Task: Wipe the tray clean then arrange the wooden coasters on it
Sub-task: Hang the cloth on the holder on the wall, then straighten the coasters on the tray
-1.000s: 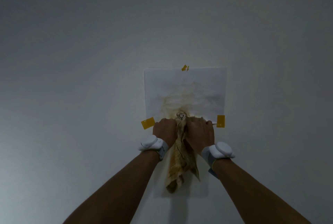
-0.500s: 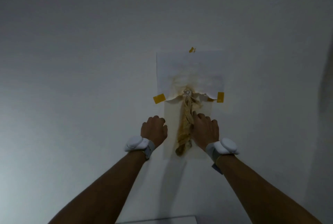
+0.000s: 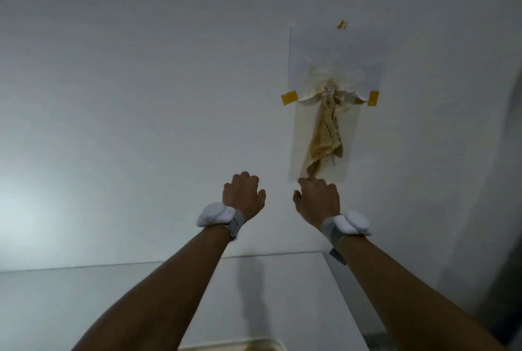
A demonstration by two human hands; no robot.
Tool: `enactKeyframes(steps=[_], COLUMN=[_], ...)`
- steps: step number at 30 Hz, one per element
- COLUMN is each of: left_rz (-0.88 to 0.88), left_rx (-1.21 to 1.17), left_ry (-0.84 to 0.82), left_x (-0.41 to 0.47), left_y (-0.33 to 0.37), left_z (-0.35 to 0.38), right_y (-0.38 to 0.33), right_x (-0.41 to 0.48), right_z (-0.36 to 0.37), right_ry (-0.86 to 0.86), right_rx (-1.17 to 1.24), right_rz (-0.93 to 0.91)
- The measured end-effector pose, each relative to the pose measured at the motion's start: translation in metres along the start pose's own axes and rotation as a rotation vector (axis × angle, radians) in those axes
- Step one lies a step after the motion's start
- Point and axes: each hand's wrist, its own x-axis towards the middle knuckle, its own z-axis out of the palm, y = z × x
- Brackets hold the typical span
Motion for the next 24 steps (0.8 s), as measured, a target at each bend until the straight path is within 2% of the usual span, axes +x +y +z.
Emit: enactKeyframes(steps=[10,24], left_rz=[-0.122,-0.357], left_rx=[-0.002,0.121], left_ry=[-0.172,-0.452], left_x=[-0.129,-0.272], left_y=[-0.082,-0.175], left_z=[0.03,0.085], right_y=[-0.062,-0.09], right_x=[-0.115,-0.245], right_z=[0.046,0.113], right_ry=[-0.197,-0.666], right_rx=[0.06,0.129], right_rz=[0.016,0.106])
